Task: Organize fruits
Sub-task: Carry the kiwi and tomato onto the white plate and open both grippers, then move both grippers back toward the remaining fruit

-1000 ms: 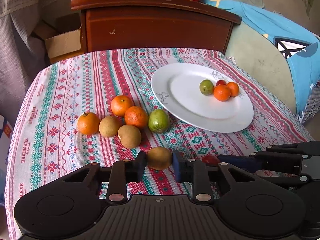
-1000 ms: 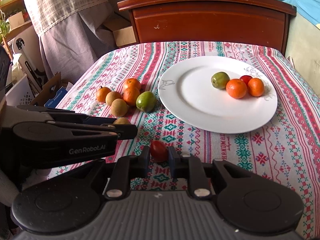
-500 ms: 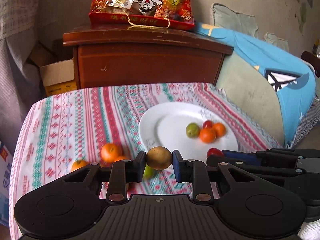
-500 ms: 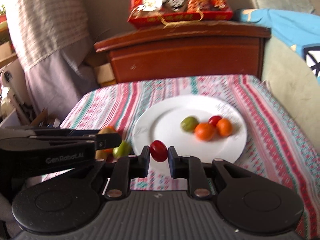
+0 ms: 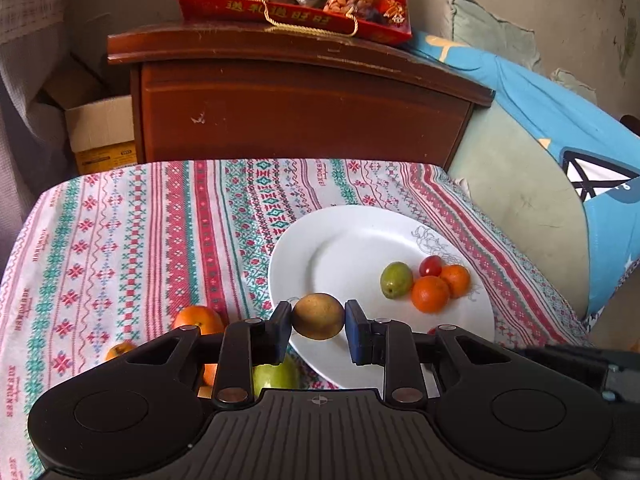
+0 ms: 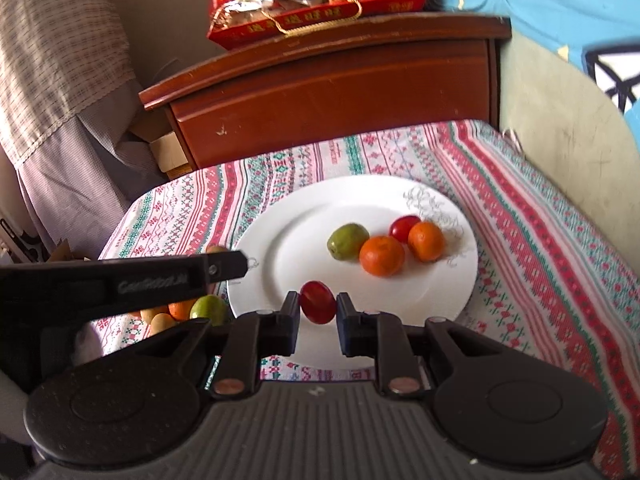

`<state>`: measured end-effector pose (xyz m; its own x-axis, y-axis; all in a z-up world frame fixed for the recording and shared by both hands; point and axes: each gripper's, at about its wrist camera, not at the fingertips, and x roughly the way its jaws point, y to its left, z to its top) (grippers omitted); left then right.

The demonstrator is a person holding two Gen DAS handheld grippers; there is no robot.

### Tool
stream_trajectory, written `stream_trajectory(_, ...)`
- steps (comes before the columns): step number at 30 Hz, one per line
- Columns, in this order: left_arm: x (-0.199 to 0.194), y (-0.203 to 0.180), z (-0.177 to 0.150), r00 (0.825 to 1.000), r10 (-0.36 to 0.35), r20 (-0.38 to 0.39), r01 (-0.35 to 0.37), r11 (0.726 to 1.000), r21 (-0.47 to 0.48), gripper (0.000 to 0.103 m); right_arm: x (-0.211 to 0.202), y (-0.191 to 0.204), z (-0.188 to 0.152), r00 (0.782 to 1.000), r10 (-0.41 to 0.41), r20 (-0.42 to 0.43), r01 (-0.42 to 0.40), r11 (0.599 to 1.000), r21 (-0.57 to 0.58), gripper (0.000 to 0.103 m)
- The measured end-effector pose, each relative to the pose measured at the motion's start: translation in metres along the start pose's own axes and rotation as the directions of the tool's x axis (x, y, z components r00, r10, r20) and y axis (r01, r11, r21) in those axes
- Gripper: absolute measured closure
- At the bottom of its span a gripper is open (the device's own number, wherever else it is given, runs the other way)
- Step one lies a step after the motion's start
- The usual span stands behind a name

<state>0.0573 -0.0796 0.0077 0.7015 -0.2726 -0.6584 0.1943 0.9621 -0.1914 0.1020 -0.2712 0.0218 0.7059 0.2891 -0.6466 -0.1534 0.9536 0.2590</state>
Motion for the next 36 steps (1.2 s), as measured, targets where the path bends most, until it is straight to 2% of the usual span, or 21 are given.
stream_trajectory(8, 0.022, -0.002, 0.005, 0.999, -0.012, -0.031, 0.012, 1.000, 0.007, 0.077, 0.009, -0.007, 0.000, 1.000, -0.022, -0.009, 0.022, 0.999, 0.046, 0.080)
stream_trajectory(13, 0.018, -0.005, 0.013, 1.000, -0.026, -0.002, 0.026, 1.000, 0.008, 0.074, 0.005, -0.007, 0.003, 1.000, -0.017, 0.013, 0.016, 0.998, 0.057, 0.080)
stream_trajectory(16, 0.012, -0.005, 0.020, 1.000, -0.013, 0.017, 0.013, 1.000, 0.021, 0.062, 0.003, -0.005, 0.004, 0.999, -0.023, 0.024, 0.022, 0.999, 0.046, 0.080)
stream_trajectory(22, 0.000, 0.007, 0.027, 1.000, 0.011, 0.013, -0.011, 1.000, -0.008, 0.059, 0.002, -0.001, 0.001, 1.000, -0.003, 0.019, 0.003, 0.999, 0.045, 0.077)
stream_trajectory(27, -0.012, 0.022, 0.026, 1.000, -0.010, 0.004, 0.011, 0.998, -0.060, 0.058, 0.000, 0.006, -0.003, 1.000, 0.026, 0.002, -0.026, 0.999, 0.038, 0.069)
stream_trajectory(34, -0.030, 0.043, 0.020, 1.000, -0.001, -0.012, -0.001, 0.991, -0.134, 0.045, -0.001, 0.021, -0.010, 0.995, 0.098, -0.035, -0.097, 0.995, 0.015, 0.053)
stream_trajectory(36, -0.035, 0.048, 0.018, 1.000, 0.007, -0.015, -0.009, 0.990, -0.144, 0.044, -0.001, 0.025, -0.013, 0.992, 0.116, -0.048, -0.116, 0.993, 0.003, 0.050)
